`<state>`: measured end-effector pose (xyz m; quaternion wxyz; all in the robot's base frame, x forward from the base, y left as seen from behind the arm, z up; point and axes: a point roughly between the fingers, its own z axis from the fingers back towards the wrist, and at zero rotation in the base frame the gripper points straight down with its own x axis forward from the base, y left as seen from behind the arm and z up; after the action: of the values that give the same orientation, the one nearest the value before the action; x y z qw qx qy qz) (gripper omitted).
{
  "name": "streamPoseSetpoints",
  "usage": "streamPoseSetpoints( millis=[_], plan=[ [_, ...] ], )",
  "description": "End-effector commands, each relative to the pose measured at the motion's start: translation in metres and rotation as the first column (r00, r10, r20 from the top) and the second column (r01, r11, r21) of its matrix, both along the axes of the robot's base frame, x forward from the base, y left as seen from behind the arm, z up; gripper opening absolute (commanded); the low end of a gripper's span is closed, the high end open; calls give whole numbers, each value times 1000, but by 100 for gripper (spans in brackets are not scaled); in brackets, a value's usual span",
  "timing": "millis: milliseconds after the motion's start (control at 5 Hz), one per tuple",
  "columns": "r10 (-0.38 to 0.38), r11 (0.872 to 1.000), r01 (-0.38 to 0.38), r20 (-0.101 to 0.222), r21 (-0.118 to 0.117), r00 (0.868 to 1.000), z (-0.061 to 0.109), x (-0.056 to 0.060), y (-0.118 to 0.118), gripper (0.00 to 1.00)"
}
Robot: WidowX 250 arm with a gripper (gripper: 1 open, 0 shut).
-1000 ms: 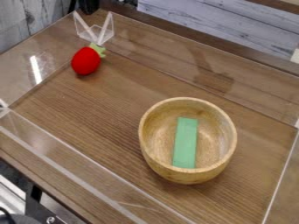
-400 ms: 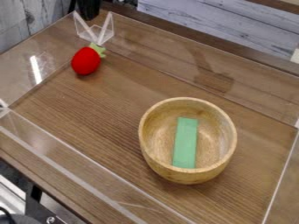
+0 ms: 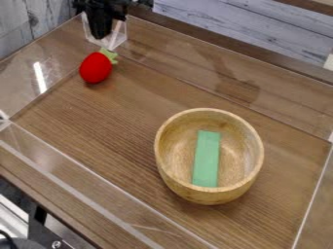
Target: Move the red object to the left side of the table
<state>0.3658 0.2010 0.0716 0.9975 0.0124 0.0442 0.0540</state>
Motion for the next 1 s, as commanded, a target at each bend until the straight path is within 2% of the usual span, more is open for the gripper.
streamPoseSetpoints(
  millis=[0,200,400,800],
  plan=[
    [32,999,-33,48,36,998,16,4,-6,100],
    [32,999,-34,47,39,998,10,0,-11,100],
    [34,999,-36,61,34,998,13,-4,-17,100],
    [88,996,-91,110,21,990,52,-20,-27,100]
  ],
)
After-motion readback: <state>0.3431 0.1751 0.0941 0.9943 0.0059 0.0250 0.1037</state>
